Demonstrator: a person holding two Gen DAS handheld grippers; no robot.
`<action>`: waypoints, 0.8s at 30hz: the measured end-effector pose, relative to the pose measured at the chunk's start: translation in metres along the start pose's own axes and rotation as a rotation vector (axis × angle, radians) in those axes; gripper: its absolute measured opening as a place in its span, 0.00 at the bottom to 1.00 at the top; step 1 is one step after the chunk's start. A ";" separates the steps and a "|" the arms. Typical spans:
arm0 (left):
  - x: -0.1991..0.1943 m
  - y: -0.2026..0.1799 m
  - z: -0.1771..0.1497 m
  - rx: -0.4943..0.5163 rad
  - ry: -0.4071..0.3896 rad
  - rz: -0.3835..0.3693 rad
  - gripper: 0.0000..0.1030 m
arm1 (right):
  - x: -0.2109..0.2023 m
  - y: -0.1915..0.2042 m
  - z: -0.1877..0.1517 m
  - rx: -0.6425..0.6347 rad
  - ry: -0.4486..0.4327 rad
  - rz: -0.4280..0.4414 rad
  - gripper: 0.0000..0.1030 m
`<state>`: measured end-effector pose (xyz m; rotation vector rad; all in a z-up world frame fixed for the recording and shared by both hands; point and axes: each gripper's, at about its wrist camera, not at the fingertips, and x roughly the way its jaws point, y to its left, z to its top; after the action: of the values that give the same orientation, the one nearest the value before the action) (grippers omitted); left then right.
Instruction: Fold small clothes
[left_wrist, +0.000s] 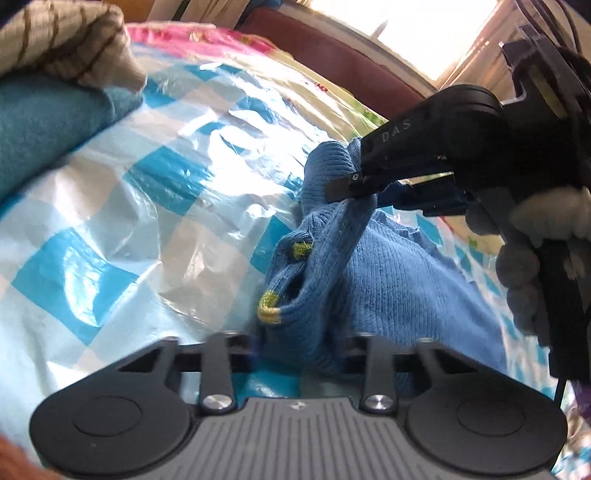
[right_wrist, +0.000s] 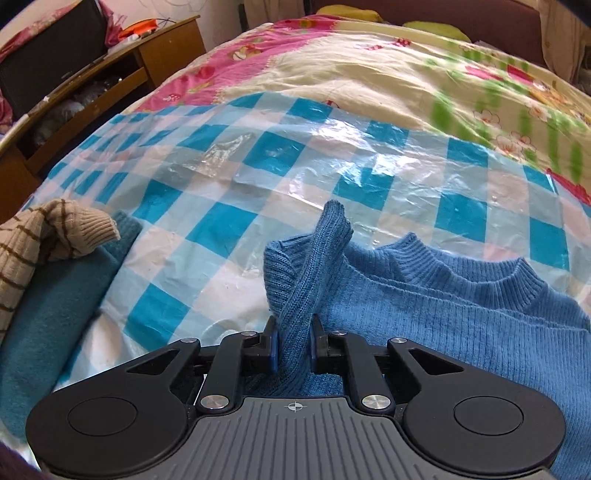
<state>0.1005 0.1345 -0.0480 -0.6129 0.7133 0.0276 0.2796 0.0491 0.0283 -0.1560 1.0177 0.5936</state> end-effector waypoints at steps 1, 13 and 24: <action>0.001 -0.001 0.000 0.001 0.003 -0.007 0.22 | 0.003 0.000 0.001 0.001 0.012 -0.004 0.13; 0.000 -0.016 -0.002 0.106 -0.005 -0.050 0.19 | 0.037 0.040 0.011 -0.088 0.110 -0.086 0.52; -0.001 -0.026 -0.006 0.172 -0.017 -0.049 0.19 | 0.041 0.063 0.007 -0.291 0.118 -0.222 0.14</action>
<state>0.1017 0.1104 -0.0375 -0.4650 0.6765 -0.0736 0.2673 0.1204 0.0069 -0.5588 1.0074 0.5310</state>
